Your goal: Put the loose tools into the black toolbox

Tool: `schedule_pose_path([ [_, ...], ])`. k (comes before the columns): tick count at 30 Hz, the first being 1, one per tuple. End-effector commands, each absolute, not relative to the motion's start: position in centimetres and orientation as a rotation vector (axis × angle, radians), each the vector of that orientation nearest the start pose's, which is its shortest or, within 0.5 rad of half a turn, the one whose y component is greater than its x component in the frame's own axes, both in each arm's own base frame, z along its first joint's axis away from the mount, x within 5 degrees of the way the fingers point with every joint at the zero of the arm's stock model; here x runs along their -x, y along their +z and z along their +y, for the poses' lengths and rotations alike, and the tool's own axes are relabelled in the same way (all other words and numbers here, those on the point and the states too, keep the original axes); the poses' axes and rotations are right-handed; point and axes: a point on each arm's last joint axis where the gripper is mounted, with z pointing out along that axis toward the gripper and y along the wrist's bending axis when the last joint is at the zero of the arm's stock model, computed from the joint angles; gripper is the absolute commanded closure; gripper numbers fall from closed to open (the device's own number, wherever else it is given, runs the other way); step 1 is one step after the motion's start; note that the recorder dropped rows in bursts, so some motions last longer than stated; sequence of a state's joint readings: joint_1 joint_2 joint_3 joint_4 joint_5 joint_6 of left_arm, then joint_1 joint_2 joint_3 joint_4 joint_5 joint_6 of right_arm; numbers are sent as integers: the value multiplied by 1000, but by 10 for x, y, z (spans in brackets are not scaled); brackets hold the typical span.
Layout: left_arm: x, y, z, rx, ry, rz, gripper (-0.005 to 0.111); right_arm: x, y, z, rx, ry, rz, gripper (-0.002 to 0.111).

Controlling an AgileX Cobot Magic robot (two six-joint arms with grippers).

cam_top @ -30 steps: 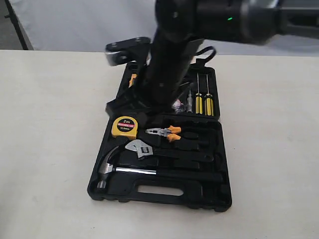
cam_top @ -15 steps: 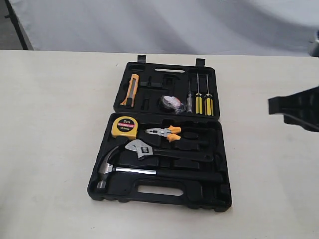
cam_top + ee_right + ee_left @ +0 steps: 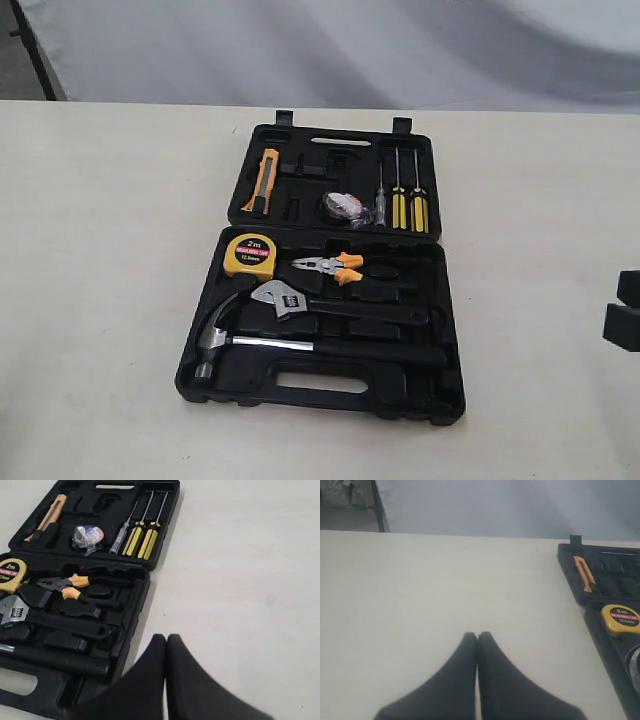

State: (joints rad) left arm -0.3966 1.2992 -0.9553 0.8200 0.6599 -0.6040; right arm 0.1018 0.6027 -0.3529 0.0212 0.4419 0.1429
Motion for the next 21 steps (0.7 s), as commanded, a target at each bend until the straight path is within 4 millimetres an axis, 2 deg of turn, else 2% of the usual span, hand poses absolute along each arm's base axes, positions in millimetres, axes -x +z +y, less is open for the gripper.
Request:
schedule_pose_path([
  [1, -263, 307, -66, -306, 348, 2223, 105, -109, 249, 10, -64, 150, 2117, 108],
  [4, -263, 307, -66, -306, 348, 2223, 105, -103, 255, 4, -154, 149, 2060, 108],
  [12, -263, 307, -66, -306, 348, 2223, 105, -77, 270, -18, -385, -37, 1851, 108],
  [17, -263, 307, -66, -306, 348, 2223, 105, -66, 275, -17, -390, -64, 1782, 108],
  [21, -263, 307, -66, -306, 348, 2223, 105, -61, 262, -18, -361, -116, 1788, 108],
])
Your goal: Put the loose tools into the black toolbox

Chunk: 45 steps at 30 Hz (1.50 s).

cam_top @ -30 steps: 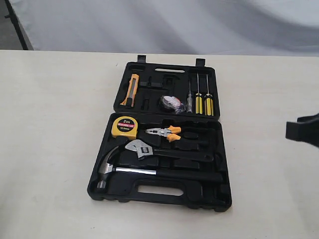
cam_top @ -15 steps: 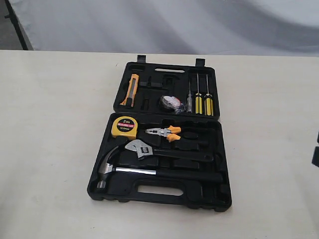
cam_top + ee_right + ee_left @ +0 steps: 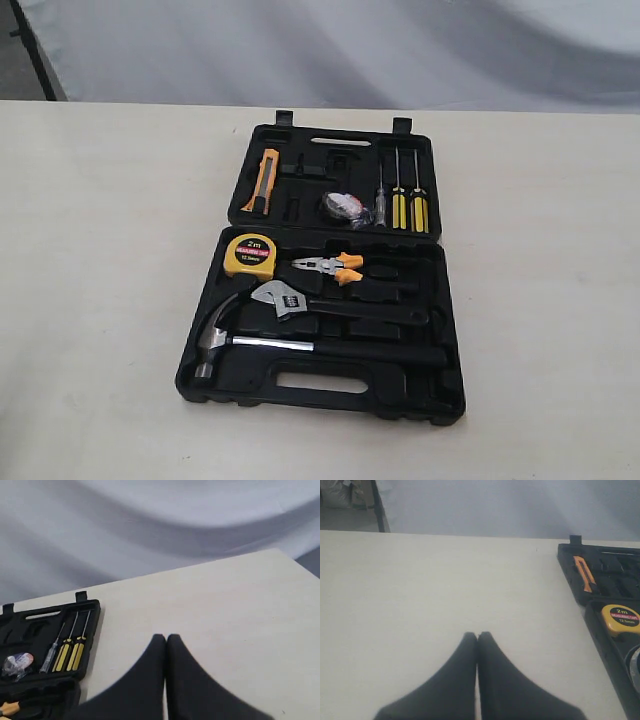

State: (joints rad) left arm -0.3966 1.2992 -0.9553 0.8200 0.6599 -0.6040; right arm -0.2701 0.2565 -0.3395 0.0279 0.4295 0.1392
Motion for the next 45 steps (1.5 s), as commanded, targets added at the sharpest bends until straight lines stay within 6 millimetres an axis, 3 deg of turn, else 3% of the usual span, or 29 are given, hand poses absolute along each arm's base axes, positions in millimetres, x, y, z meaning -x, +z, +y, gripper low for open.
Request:
schedule_pose_path([
  [1, -263, 307, -66, -306, 348, 2223, 105, -60, 256, -18, -359, -121, 1795, 108],
  [10, -263, 307, -66, -306, 348, 2223, 105, -50, 209, -16, -311, -177, 1811, 108],
  [21, -263, 307, -66, -306, 348, 2223, 105, -52, 181, -10, -110, -153, 1845, 108],
  [45, -263, 307, -66, -306, 348, 2223, 105, -53, 183, -9, -103, -146, 1822, 108],
])
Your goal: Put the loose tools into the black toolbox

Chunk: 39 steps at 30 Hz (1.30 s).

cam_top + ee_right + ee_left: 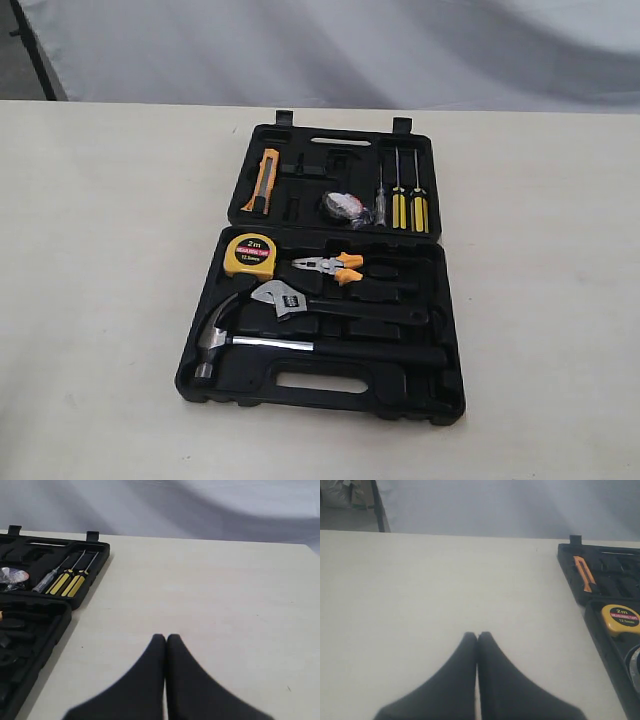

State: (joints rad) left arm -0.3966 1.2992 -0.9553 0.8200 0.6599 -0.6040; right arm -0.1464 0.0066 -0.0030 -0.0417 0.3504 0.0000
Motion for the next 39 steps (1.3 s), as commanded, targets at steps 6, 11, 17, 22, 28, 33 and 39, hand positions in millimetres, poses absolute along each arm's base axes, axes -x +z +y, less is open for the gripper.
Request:
schedule_pose_path([
  [6, -263, 307, -66, -306, 348, 2223, 105, -53, 183, -9, -103, -146, 1822, 108],
  [11, -263, 307, -66, -306, 348, 2223, 105, -53, 183, -9, -103, -146, 1822, 108],
  [17, -263, 307, -66, -306, 348, 2223, 105, -53, 183, -9, -103, -146, 1822, 108],
  [22, -263, 307, -66, -306, 348, 2223, 105, -53, 183, -9, -121, -132, 1820, 108],
  [28, -263, 307, -66, -306, 348, 2223, 105, -53, 183, -9, -121, -132, 1820, 108],
  [33, -263, 307, -66, -306, 348, 2223, 105, -53, 183, -9, -121, -132, 1820, 108],
  [39, -263, 307, -66, -306, 348, 2223, 105, -53, 183, -9, -121, -132, 1820, 108],
])
